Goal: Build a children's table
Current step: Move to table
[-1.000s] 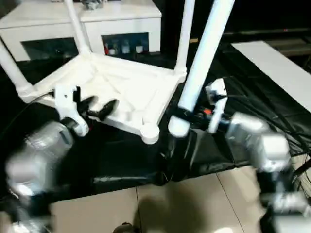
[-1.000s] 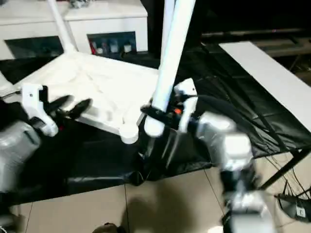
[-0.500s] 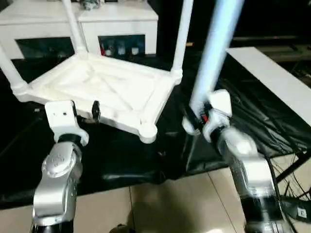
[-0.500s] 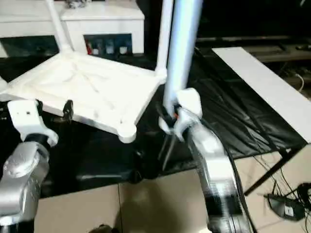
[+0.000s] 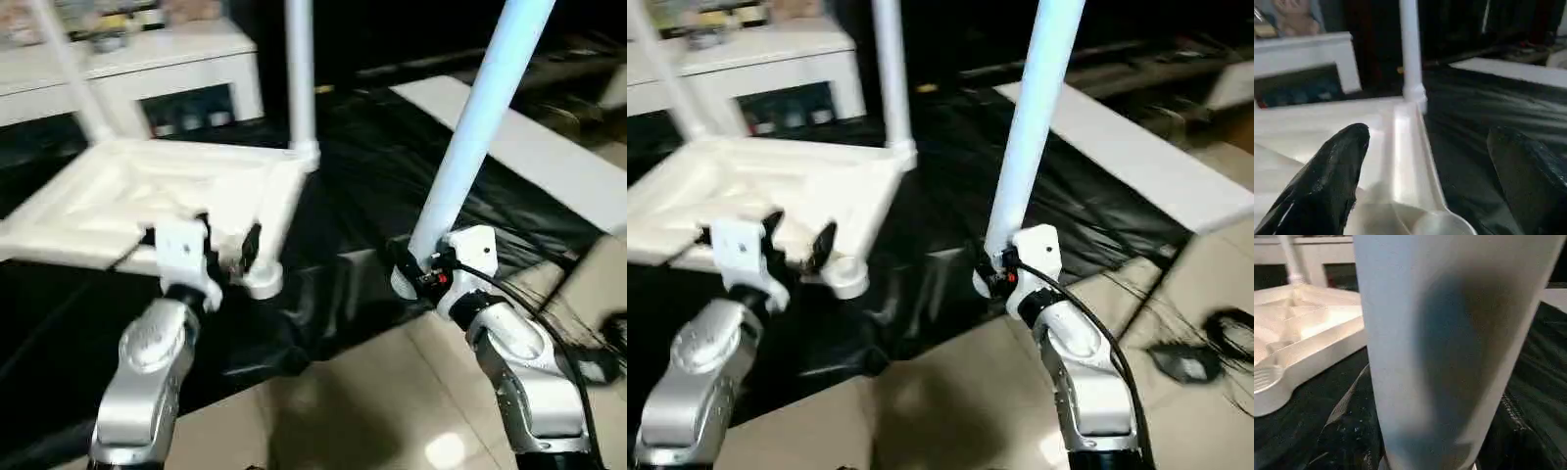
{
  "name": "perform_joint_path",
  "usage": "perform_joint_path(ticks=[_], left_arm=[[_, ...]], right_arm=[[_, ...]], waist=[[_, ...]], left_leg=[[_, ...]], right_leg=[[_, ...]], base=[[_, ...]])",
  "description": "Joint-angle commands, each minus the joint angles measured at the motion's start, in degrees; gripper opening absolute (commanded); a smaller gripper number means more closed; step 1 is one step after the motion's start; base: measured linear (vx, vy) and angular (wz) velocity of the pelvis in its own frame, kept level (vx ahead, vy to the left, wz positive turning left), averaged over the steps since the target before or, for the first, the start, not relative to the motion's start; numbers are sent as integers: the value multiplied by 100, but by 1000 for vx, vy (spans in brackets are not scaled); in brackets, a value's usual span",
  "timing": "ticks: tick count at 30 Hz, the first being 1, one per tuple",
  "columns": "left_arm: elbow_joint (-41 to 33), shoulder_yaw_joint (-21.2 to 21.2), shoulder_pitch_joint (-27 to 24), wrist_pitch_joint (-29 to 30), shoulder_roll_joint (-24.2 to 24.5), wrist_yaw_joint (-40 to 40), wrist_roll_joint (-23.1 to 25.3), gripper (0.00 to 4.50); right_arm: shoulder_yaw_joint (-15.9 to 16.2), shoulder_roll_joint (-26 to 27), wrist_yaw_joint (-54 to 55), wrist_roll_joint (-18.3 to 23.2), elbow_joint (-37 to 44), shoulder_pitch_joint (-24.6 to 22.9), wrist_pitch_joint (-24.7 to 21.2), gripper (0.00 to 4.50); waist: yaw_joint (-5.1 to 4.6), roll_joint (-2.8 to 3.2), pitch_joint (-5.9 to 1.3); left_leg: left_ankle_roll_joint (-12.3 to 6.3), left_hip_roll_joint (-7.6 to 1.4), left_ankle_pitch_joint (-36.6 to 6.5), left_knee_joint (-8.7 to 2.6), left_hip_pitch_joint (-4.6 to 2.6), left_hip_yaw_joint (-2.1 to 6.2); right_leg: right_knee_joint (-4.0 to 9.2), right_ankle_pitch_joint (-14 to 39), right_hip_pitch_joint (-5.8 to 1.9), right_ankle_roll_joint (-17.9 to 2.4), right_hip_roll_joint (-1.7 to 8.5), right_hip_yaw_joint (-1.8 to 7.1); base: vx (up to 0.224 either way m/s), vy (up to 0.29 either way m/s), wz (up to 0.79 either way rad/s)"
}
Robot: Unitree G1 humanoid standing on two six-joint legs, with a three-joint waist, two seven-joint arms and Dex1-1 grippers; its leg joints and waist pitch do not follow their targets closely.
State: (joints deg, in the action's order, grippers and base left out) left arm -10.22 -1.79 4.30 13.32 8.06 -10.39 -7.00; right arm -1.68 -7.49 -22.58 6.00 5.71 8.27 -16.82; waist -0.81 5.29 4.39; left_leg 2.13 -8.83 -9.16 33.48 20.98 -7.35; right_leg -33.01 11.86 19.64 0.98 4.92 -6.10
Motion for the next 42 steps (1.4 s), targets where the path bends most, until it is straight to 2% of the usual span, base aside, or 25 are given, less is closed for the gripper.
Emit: perform_joint_path(ticks=[1, 2, 3, 4, 5, 6, 9, 10, 11, 15, 16, 17, 19, 20, 23, 24, 25, 26, 27, 29, 30, 31, 32, 35, 42], left_arm=[[-14, -153, -1, 96, -14, 150, 11, 434], [-9, -190, -1, 112, -45, 192, 10, 434], [-19, -218, 13, 153, -69, 223, 7, 434], [-15, -224, 26, 160, -78, 229, 3, 434], [-10, -210, 38, 147, -101, 329, 73, 434], [-10, -210, 38, 147, -101, 329, 73, 434], [44, -201, 8, 126, -120, 428, 120, 434], [60, -191, 6, 146, -109, 461, 158, 434], [69, -172, 11, 118, -86, 465, 200, 434], [-25, -136, -14, 221, -123, 477, 237, 434], [-68, -133, -31, 280, -143, 489, 225, 434], [-94, -144, -44, 285, -169, 514, 221, 434], [-109, -174, -55, 269, -190, 540, 207, 434], [-111, -180, -46, 274, -193, 549, 194, 434], [-106, -225, -14, 275, -236, 561, 94, 434], [-112, -225, -6, 296, -249, 464, -16, 434], [-122, -204, -10, 329, -244, 362, -83, 434], [-154, -147, -29, 334, -215, 158, -195, 434], [-199, -94, -43, 308, -178, 7, -248, 434], [-393, 83, -93, 203, -42, -476, -418, 434], [-467, 140, -106, 218, 29, -734, -581, 434], [-476, 143, -105, 265, 52, -840, -685, 434], [-477, 144, -107, 296, 63, -904, -752, 434], [-372, 97, -95, 343, 136, -984, -821, 434], [-22, -27, 76, 579, 245, -766, -615, 434]], right_arm=[[26, 65, 90, 56, -38, 224, 49, 188], [34, 76, 126, 61, -74, 255, 60, 188], [48, 101, 205, 34, -182, 355, 97, 188], [57, 105, 247, 24, -252, 415, 125, 188], [24, 138, 253, 94, -353, 532, 105, 188], [24, 138, 253, 94, -353, 532, 105, 188], [106, 106, 106, 68, -444, 661, 106, 188], [121, 90, 65, 63, -490, 698, 114, 188], [129, 67, 27, 62, -529, 730, 124, 188], [93, 18, 10, 127, -653, 814, 139, 188], [92, 6, 13, 132, -694, 827, 144, 188], [100, -5, 14, 129, -733, 836, 167, 188], [50, 19, 54, 179, -718, 825, 133, 188], [31, 12, 64, 192, -687, 810, 88, 188], [38, -33, 27, 215, -605, 766, -6, 188], [54, -86, -1, 199, -553, 737, -16, 188], [65, -137, -54, 210, -507, 710, -26, 188], [68, -196, -124, 237, -451, 675, -50, 188], [53, -214, -138, 263, -434, 665, -63, 188], [-69, -217, -165, 416, -396, 658, -98, 188], [-128, -217, -163, 451, -390, 675, -57, 188], [-144, -229, -158, 451, -392, 688, -17, 188], [-151, -238, -155, 449, -395, 693, 14, 188], [-244, -217, -94, 500, -481, 740, 38, 188], [-119, -160, -72, 547, -351, 663, -26, 188]], waist=[[174, 154, -239], [245, -7, -225], [202, -201, -374], [62, -525, -340], [14, -396, -157], [-15, -398, -95], [68, -149, -324], [-245, 153, -398], [-493, 76, -524], [-459, -179, -509], [-394, -442, -494], [-186, -771, -468], [74, -767, -431], [186, -711, -459], [324, -567, -453], [390, -387, -472], [355, -41, -597], [133, 89, -564], [49, -61, -706], [360, -142, -707], [411, -158, -723], [417, -356, -726], [481, -429, -618], [496, -363, -577], [336, -299, -433]], left_leg=[[367, -166, -5381, -1132, 631, 204], [281, 28, -5371, -1117, 950, 240], [-171, 196, -3949, -722, 401, 12], [-279, 218, -3034, 504, -58, 121], [-425, 100, -1027, 1499, 354, 335], [-386, 1, -1152, 1602, 396, 363], [-566, -183, -2157, 445, 17, 278], [-1679, -323, -2298, -242, -795, 1146], [-2727, -417, -1650, -221, -1055, 1695], [-2915, -32, -67, -276, -1007, 2058], [-2096, 284, -36, -220, -880, 1766], [-1384, 744, -880, 94, -706, 966], [-955, 696, -1317, 1078, -75, 487], [-603, 594, -780, 1150, 249, 514], [-336, 346, 89, 875, 412, 493], [-487, 227, 685, 327, 445, 453], [-688, -107, 1084, -57, -169, 584], [-1487, -723, 200, -305, -425, 1184], [-2002, -868, 849, -170, -630, 1281], [-1680, -565, 5309, 158, -376, 976], [-1369, -452, 6072, 176, -356, 890], [-957, -191, 5584, 185, -274, 759], [-737, 87, 3073, 228, 3, 434], [-419, -110, -496, -104, 124, 358], [228, -268, -2761, -336, 9, 223]], right_leg=[[-667, 3528, -885, -137, 10, -115], [-963, 2770, -1130, -207, -72, -3], [-553, 3983, -591, -337, 167, 336], [478, 5776, -81, -523, 806, 452], [901, 6855, -418, -970, 1394, 625], [892, 6925, -429, -898, 1453, 484], [526, 4158, -1040, -1072, 676, -263], [-426, 2345, -303, -641, -292, -413], [-934, 1776, -13, -204, -358, -161], [-1108, 805, 537, 236, -198, 482], [-530, 177, 446, 42, 63, 884], [131, 287, -175, -303, 230, 1326], [424, 2353, -791, -1208, 809, 1865], [283, 1612, -976, -1599, 643, 1754], [344, 241, -922, -2160, 380, 1321], [285, 419, -905, -1885, -37, 953], [11, 470, -538, -1206, -289, 472], [-849, 985, 63, -738, -416, 358], [-907, 944, 192, -481, -284, 378], [-689, -734, 267, 340, -91, 545], [-541, -1121, 270, 415, -60, 584], [-171, -1618, 241, 264, 79, 733], [-31, -1751, 200, -293, 310, 793], [-9, -694, -87, -1053, 395, 799], [169, 1790, 62, -989, 311, 746]], base=[[0, 0, 0], [-23, -32, 61], [-23, -32, 61], [43, -93, 81], [89, -56, 63], [89, -56, 63], [118, 50, 74], [121, 64, 82], [144, 36, 56], [169, 15, 48], [183, -28, 58], [223, -68, 51], [242, -57, 33], [239, 8, 1], [203, 27, 3], [181, 53, 2], [160, 99, 4], [180, 114, 2], [180, 114, 2], [156, 101, 5], [120, 100, 7], [29, 64, 2], [0, 0, 0], [0, 0, 0], [-50, -9, 2]])
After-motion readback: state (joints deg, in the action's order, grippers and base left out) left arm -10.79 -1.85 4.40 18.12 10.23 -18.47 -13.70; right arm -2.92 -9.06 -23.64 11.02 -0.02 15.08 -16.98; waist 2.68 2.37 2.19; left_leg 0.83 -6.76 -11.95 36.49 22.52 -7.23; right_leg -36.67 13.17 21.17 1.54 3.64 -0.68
